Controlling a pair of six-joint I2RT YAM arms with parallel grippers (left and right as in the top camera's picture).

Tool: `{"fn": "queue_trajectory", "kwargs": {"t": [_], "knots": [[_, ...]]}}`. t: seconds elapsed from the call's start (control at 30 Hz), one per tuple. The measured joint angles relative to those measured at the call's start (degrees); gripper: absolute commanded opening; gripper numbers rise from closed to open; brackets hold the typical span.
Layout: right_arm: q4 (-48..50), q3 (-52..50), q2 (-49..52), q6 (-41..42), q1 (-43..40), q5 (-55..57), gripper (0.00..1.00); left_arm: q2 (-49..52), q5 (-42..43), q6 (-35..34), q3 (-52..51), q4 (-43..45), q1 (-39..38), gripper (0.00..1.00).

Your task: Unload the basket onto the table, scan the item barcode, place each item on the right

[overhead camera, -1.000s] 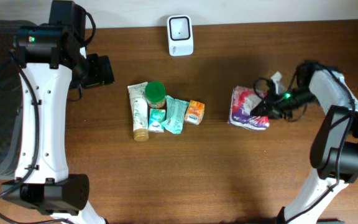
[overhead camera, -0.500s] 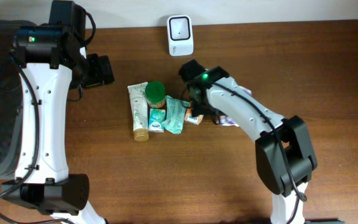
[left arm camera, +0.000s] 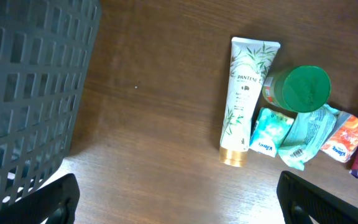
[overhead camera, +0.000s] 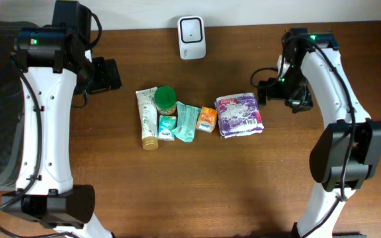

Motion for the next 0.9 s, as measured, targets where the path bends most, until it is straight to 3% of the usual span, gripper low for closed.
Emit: {"fn": "queue_trajectory", "kwargs": {"t": [0.27,0.53,0.67,0.7,0.73,0.77,0.8,0.9], "knots": [[4.11,-4.24,0.07,-1.22,-0.04,-3.28,0.99,0.00,0.00,0.02,0.00,0.02,0.00,0.99],[20.57,-4.57,0.07,-1.22,1.62,-7.80,0.99,0.00,0.00,0.00,0.00,0.00,0.00,0.99],[26.10,-9.70,2.03,-1.22,1.60,-10.75,1.00,0.00,0.02,0.00,0.00,0.02,0.00,0.99],[28.50,-11.85,2.86,-1.22,1.60,-11.91,0.92,0.00,0.00,0.02,0.00,0.02,0.00,0.99],[29.88,-13.94,3.69,-1.20,1.60,-13.33,0.66,0.00,0.00,0.02,0.00,0.00,0.00,0.99],[32.63,-16.02,3.82,-1.53,1.60,-15.87,0.27,0.00,0.00,0.00,0.00,0.02,0.00,0.99],[33.20,-17.03,3.82,-1.38,1.60,-17.97,0.04,0.00,0.02,0.00,0.00,0.00,0.00,0.99],[32.94,-17.09,3.63,-1.31,1.49,-22.40,0.04,0.00,0.00,0.02,0.00,0.00,0.00,0.99]]}}
